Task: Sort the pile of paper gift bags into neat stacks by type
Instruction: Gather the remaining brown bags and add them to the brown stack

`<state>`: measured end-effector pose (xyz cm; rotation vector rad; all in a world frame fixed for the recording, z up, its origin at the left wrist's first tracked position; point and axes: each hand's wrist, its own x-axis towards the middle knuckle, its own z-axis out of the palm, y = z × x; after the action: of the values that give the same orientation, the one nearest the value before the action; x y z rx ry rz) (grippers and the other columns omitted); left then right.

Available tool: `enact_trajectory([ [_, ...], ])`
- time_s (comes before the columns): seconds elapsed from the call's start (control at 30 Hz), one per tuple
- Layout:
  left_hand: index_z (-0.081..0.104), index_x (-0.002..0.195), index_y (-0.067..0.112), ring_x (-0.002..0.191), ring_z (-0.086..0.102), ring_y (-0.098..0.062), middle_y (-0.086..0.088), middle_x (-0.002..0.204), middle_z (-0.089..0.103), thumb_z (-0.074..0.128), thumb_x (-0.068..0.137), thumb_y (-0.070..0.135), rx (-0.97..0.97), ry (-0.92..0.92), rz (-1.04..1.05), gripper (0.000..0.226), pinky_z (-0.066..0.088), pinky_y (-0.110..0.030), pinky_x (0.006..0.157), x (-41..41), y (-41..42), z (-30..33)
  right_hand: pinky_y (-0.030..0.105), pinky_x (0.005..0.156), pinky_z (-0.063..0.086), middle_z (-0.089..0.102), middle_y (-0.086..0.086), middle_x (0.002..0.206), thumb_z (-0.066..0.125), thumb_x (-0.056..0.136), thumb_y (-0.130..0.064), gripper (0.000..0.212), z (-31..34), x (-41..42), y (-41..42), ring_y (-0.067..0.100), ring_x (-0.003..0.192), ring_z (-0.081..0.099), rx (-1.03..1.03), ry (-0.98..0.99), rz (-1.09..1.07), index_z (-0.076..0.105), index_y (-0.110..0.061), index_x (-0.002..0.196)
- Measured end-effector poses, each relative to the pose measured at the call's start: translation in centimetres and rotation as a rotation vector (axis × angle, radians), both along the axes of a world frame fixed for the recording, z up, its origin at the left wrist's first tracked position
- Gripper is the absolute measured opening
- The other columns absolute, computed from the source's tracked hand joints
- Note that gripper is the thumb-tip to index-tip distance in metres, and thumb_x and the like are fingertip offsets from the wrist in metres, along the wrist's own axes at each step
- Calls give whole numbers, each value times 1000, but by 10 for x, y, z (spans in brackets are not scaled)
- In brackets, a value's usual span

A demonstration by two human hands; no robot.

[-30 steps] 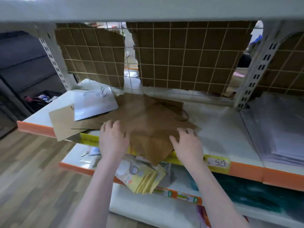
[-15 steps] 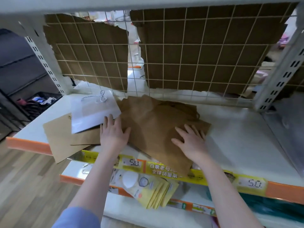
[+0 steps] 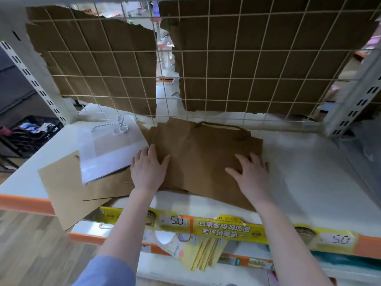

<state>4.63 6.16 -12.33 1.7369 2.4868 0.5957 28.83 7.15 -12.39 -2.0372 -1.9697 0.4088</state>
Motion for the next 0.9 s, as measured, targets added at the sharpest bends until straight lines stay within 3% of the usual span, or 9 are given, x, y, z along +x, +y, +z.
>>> enact_trajectory([
  [0.13,45,136,6,122,46,-34,-14,134,52,46,96,34,20,-54,-31,48,35,-42,99,-15,-2,2,45,103,31,33,22,143,60,81,-56,81,3,-8,-9,39,129,33,36,25,-253,32,-12,142],
  [0.3,48,134,5,126,42,-35,-15,134,53,44,96,13,98,-103,-82,39,32,-42,103,-35,-6,2,43,95,37,44,29,131,63,76,-59,95,6,-14,-13,41,119,43,49,-15,-352,26,-2,142],
  [0.43,36,141,12,141,17,-38,-21,148,30,44,95,43,-120,-15,53,56,15,-47,113,-58,-11,1,43,95,38,43,30,131,65,74,-59,96,7,-14,-13,42,119,43,40,12,-357,28,-2,141],
  [0.53,31,144,17,137,25,-36,-19,146,35,37,92,58,-196,18,25,66,23,-46,109,-65,-12,-3,43,94,37,42,29,133,66,76,-57,92,8,-14,-13,42,121,41,28,35,-354,27,-7,143],
  [0.63,37,142,18,130,38,-33,-14,139,45,40,94,51,-198,-2,-43,59,34,-42,102,-73,-14,4,43,95,37,41,28,134,65,78,-54,87,8,-14,-13,42,123,39,26,49,-353,29,-10,142],
  [0.8,41,141,21,131,39,-30,-13,145,41,44,97,32,-264,18,-122,45,34,-39,101,-79,-22,16,44,95,37,42,27,135,65,79,-50,79,5,-12,-12,43,123,38,41,86,-350,33,-12,141],
  [0.9,39,143,25,134,39,-26,-6,149,38,48,96,34,-264,-16,-79,48,33,-35,103,-78,-23,19,44,97,35,41,25,136,68,79,-46,78,5,-9,-10,43,123,38,52,138,-345,34,-14,142],
])
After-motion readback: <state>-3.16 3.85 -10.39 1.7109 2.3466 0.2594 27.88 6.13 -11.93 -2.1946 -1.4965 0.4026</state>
